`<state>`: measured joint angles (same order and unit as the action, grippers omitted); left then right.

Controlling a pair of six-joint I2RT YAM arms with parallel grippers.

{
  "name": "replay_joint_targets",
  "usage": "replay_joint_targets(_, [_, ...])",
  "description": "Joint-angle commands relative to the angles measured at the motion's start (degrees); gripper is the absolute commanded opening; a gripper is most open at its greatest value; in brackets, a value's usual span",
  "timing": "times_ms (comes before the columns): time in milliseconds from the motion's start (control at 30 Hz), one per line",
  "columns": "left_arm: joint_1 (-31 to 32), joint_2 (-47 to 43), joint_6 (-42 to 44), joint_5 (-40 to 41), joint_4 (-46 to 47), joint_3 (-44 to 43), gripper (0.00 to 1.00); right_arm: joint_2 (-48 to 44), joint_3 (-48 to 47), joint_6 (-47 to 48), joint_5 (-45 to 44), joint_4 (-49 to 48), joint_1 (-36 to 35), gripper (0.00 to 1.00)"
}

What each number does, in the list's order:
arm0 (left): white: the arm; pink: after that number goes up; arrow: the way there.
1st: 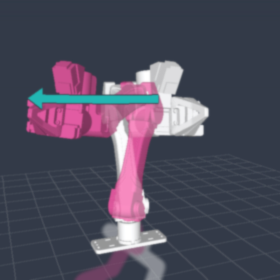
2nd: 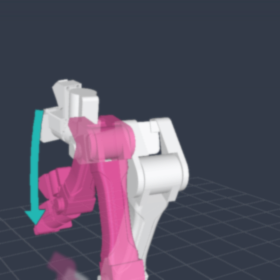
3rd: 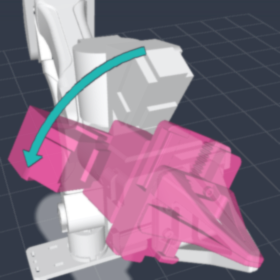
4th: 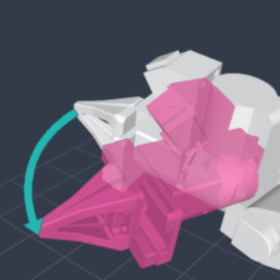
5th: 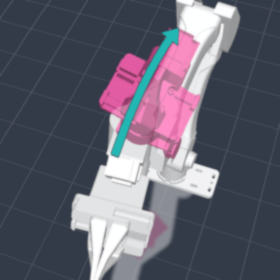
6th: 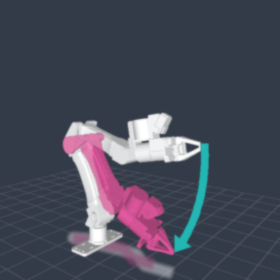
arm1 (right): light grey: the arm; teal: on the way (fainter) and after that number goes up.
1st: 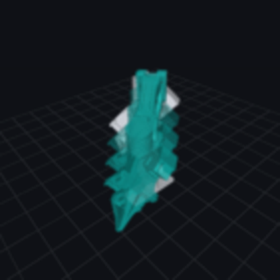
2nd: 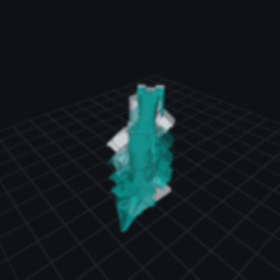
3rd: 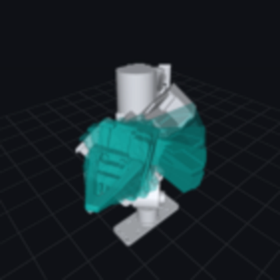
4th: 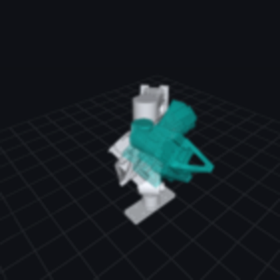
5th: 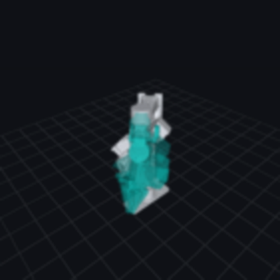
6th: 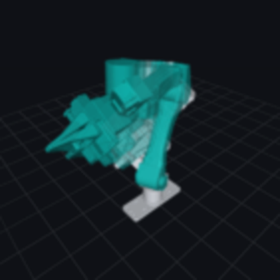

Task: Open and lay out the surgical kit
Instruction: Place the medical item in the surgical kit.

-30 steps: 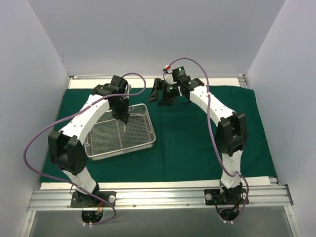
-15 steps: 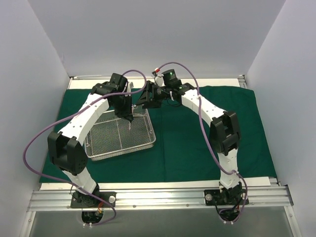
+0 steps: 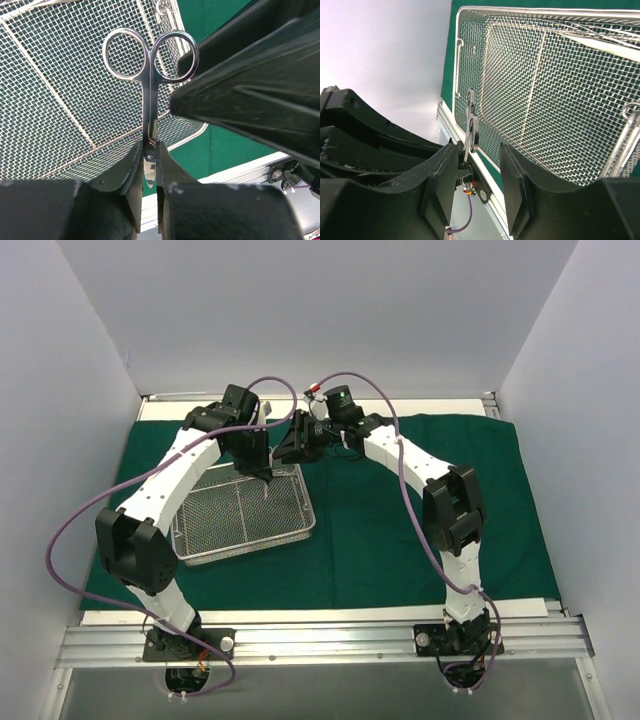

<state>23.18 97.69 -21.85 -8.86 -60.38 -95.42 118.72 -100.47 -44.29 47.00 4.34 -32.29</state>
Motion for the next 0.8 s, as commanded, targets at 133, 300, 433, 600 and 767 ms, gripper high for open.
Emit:
replay_joint_targets(133, [0.64, -1.45, -0.04, -0.63, 1.14, -3.28, 0.02, 0.11, 0.18, -1.76, 2.83, -3.19, -1.19, 0.36])
replay_joint_targets(300, [0.81, -1.36, 0.05, -0.63, 1.23, -3.28, 0.02, 0.46, 0.27, -2.2, 3.27, -3.72, -1.54, 0.32])
replay_joint_targets(433, [0.73, -1.45, 0.05, -0.72, 1.32, -3.37, 0.02, 0.9, 0.27, -2.55, 3.27, -3.81, -1.81, 0.28])
replay_joint_targets(600, [0.82, -1.62, 0.05, -0.72, 1.32, -3.11, 0.02, 1.08, 0.71, -3.43, 3.88, -5.55, -1.98, 0.08])
replay_joint_targets(767, [0.82, -1.63, 0.14, -0.89, 1.41, -3.55, 0.02, 1.43, 1.85, -5.36, 4.85, -8.2, -1.98, 0.0])
